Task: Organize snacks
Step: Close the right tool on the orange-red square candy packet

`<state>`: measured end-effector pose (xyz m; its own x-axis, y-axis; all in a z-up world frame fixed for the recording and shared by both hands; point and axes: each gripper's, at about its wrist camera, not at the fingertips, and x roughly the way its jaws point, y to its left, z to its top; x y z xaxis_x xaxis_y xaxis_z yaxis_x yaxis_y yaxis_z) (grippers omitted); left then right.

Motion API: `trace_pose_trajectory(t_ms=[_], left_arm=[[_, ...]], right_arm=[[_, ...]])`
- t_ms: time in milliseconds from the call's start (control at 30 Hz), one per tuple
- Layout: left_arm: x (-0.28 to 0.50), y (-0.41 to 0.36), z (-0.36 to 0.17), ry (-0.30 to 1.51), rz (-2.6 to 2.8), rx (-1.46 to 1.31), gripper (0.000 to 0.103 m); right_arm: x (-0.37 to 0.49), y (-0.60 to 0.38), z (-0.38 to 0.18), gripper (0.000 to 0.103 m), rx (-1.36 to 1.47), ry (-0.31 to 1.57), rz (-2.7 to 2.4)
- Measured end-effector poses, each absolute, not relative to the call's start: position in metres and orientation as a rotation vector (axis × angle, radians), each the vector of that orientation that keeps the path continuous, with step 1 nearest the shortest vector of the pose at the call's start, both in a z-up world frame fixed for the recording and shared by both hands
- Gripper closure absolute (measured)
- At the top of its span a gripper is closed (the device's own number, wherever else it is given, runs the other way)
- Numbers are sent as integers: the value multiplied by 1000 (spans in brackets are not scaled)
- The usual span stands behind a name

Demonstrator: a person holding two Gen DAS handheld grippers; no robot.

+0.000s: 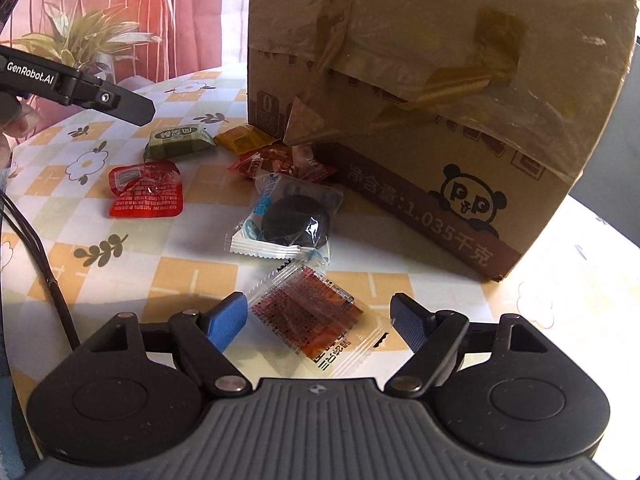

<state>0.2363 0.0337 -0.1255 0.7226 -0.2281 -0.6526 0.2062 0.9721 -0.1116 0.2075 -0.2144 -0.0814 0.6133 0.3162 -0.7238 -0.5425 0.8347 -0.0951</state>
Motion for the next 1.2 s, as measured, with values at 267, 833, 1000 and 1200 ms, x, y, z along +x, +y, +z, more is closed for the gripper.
trace_pose_trajectory(t_ms=[267,833,1000,1200], left_arm=[[234,32,-126,726,-250,-35,18],[236,30,-129,742,-265,-44,18],[236,30,-129,744,-265,-43,18],[237,29,-131,757,-267,-43,18]], right_arm=[[215,-214,-85,25,-292,799,551],[181,-232,-79,33,-177,819,485],[181,-232,-80,34,-236,829,514],[176,-244,-80,54,-200,807,524]])
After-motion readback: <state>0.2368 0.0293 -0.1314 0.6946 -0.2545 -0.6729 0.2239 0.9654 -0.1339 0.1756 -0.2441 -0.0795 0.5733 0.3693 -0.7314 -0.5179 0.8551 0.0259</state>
